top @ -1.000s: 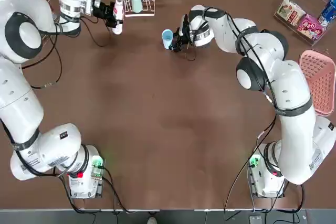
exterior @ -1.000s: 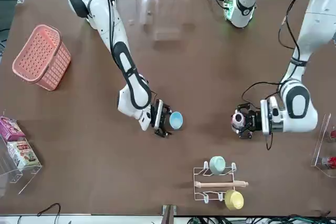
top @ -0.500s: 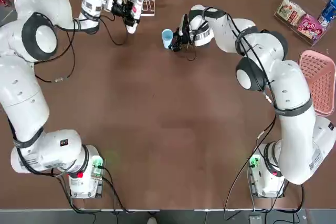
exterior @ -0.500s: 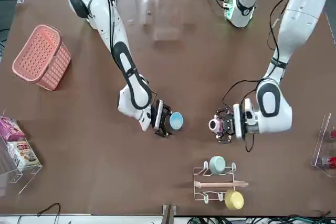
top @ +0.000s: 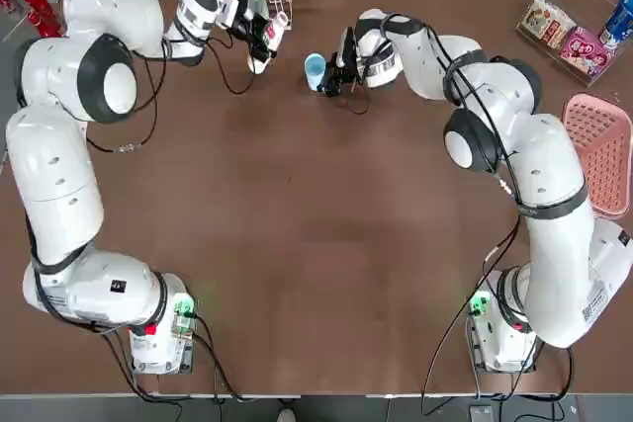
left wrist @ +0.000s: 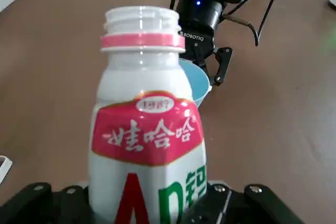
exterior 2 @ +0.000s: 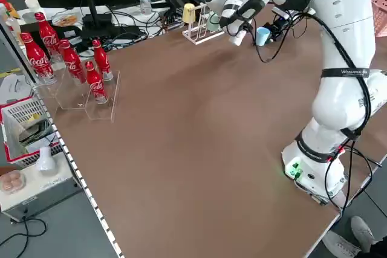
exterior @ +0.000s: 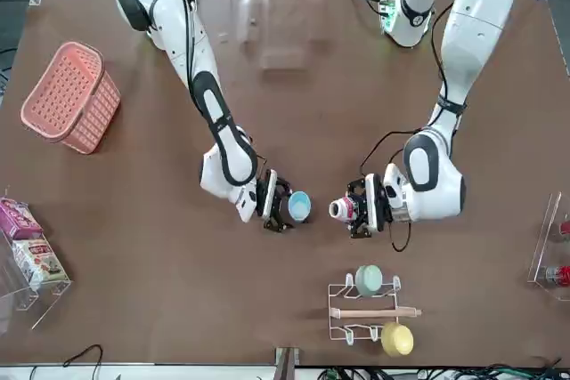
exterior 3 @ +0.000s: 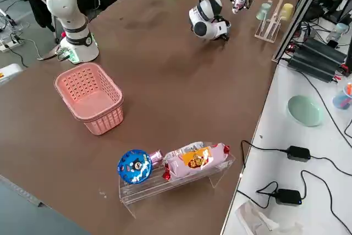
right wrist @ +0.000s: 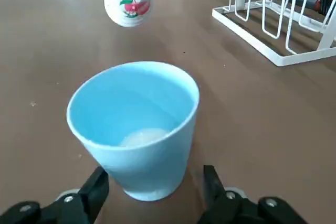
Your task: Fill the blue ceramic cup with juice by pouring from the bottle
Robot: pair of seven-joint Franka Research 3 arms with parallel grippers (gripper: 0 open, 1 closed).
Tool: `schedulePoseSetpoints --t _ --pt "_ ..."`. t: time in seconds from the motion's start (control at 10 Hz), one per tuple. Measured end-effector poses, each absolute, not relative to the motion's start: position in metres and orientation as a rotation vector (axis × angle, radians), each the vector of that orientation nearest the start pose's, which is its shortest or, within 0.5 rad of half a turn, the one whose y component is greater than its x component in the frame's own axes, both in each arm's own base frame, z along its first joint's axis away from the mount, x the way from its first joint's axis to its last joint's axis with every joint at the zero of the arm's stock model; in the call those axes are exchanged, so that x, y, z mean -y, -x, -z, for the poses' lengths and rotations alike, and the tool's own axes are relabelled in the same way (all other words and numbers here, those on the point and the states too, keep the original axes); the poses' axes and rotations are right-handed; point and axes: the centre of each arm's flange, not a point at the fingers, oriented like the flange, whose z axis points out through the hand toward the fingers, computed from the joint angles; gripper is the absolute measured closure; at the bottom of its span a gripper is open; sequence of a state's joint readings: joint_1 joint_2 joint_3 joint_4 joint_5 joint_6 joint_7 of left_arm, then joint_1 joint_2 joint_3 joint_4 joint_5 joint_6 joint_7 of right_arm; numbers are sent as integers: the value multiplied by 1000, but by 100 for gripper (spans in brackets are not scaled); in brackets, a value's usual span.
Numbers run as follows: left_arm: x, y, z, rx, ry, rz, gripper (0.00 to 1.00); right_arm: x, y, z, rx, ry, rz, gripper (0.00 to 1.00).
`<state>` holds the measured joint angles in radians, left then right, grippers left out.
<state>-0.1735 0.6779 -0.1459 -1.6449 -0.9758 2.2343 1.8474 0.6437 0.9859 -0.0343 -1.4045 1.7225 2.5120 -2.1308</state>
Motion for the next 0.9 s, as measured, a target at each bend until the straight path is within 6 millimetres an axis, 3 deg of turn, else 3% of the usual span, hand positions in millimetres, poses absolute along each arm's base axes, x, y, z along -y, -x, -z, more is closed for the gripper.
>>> schedulePoseSetpoints --t 0.3,0.9 --pt "251 -644 -223 1679 -1897 -591 55 -412 -596 -112 1407 1845 947 30" --pt "287 -632 -229 1732 -2047 -512 55 -410 -596 -109 1408 1850 943 30"
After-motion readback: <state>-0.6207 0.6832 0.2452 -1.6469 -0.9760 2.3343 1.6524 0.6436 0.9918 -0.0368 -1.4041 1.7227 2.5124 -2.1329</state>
